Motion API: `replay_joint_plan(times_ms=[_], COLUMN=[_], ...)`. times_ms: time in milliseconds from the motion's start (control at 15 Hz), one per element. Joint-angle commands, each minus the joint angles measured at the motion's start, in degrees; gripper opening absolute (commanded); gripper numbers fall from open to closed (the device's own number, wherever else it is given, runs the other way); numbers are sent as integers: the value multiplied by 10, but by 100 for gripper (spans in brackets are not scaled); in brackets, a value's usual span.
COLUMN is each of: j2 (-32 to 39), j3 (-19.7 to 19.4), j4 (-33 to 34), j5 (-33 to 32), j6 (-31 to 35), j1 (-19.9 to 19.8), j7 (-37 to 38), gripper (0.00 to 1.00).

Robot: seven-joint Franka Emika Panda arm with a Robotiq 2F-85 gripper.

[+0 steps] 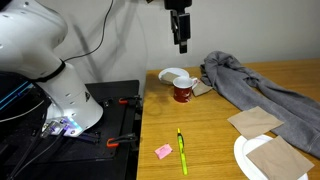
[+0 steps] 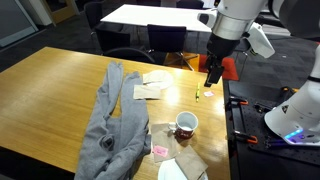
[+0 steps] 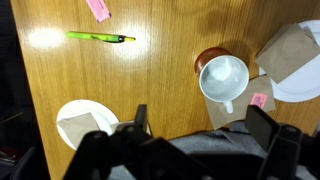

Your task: Slide the red mug cup to the left side of the table.

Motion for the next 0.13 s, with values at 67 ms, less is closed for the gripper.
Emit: replay_joint_plan(times_ms=[67], j2=[-1], j3=[3], j4=[-1], j5=[2], j6=[-1], j1=[-3], j7=[-1], gripper=[100])
